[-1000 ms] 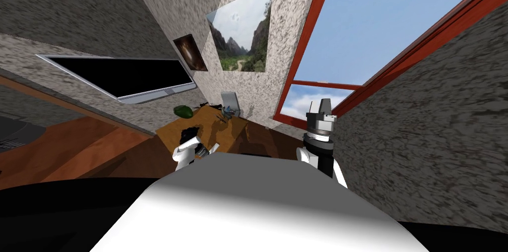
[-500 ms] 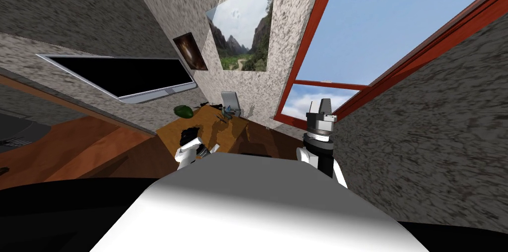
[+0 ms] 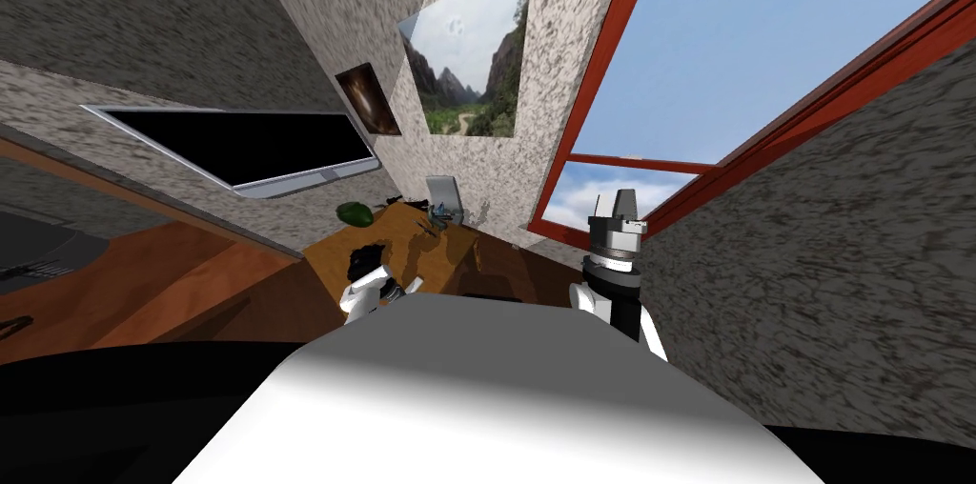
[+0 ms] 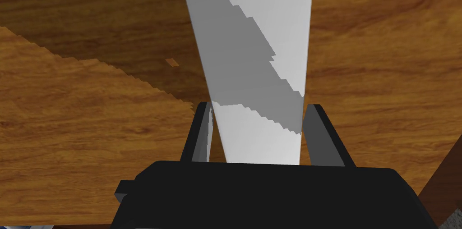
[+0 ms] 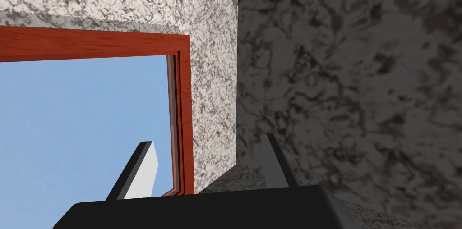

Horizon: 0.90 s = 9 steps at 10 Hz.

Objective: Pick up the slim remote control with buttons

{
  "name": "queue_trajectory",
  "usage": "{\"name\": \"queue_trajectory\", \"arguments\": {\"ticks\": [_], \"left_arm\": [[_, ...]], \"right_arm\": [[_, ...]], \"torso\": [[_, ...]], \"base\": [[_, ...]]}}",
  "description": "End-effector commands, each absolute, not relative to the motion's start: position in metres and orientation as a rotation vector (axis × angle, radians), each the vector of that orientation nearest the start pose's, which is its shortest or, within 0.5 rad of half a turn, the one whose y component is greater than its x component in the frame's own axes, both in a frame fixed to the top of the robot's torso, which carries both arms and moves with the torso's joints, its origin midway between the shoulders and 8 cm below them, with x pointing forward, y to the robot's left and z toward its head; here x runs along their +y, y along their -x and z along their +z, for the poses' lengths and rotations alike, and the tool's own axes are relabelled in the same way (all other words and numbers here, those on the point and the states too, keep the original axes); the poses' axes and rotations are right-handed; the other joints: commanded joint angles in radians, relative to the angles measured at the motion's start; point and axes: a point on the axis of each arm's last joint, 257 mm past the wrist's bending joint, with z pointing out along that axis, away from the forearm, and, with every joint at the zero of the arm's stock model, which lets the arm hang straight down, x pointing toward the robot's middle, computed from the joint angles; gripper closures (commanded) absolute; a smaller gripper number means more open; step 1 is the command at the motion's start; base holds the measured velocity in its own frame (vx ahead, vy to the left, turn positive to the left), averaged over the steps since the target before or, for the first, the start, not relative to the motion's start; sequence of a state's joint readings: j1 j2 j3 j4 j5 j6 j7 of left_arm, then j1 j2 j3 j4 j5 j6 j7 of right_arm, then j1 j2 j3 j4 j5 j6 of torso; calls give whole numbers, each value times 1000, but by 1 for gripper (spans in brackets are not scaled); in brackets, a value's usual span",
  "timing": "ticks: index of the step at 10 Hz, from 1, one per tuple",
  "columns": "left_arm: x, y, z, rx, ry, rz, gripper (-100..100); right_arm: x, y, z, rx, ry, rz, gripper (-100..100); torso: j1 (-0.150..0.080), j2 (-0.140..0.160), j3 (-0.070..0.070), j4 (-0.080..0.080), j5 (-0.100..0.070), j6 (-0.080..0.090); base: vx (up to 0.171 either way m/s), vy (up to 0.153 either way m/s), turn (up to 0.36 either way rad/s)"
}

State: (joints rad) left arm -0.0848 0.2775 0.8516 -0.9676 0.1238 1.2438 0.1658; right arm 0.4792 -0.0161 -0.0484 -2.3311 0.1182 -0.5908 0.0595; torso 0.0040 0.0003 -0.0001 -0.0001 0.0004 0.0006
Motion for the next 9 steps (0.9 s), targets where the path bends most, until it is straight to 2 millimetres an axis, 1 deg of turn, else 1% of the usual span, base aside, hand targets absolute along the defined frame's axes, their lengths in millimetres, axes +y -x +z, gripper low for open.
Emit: {"name": "queue_trajectory", "arguments": {"ticks": [1,3,4,5,7,8,9], "left_arm": [[498,-183,-547,800,3045,13,100],[498,-184,-547,802,3045,13,100],[498,-184,-547,803,3045,13,0],[507,-185,-537,794,3043,12,100],[514,-186,-527,784,3046,13,100],[512,-188,-530,787,3043,11,100],[513,-188,-530,788,3044,12,0]], "right_arm": [[-267,-318,67,595,-415,1166,0],[-267,-318,67,595,-415,1166,0],[-267,-318,67,595,-415,1166,0],[-267,-318,67,595,-415,1166,0],[-267,-318,67,594,-415,1166,0],[-267,-318,67,594,-415,1166,0],[-267,-318,67,595,-415,1166,0]], "torso": [[0,0,0,0,0,0],[1,0,0,0,0,0],[1,0,0,0,0,0],[1,0,0,0,0,-1],[-2,1,1,1,-1,0],[-2,2,1,1,-1,0],[-1,1,1,0,-1,-1]], "base": [[0,0,0],[0,0,0],[0,0,0],[-22,-23,-63],[-29,-37,-41],[-14,-12,-5],[0,0,0]]}}
